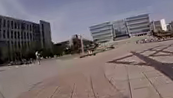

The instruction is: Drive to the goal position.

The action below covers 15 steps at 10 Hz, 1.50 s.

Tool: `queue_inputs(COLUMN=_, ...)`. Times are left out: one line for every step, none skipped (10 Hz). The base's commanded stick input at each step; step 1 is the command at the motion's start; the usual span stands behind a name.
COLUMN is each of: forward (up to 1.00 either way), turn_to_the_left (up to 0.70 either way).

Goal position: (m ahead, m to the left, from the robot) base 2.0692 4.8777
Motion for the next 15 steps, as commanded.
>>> queue_inputs(forward=1.00, turn_to_the_left=0.00)
queue_inputs(forward=1.00, turn_to_the_left=0.00)
queue_inputs(forward=1.00, turn_to_the_left=0.00)
queue_inputs(forward=1.00, turn_to_the_left=0.00)
queue_inputs(forward=1.00, turn_to_the_left=0.00)
queue_inputs(forward=1.00, turn_to_the_left=0.00)
queue_inputs(forward=1.00, turn_to_the_left=0.00)
queue_inputs(forward=1.00, turn_to_the_left=0.00)
queue_inputs(forward=1.00, turn_to_the_left=0.00)
queue_inputs(forward=1.00, turn_to_the_left=0.00)
queue_inputs(forward=1.00, turn_to_the_left=0.00)
queue_inputs(forward=1.00, turn_to_the_left=0.00)
queue_inputs(forward=0.51, turn_to_the_left=0.49)
queue_inputs(forward=0.00, turn_to_the_left=1.00)
queue_inputs(forward=0.00, turn_to_the_left=1.00)
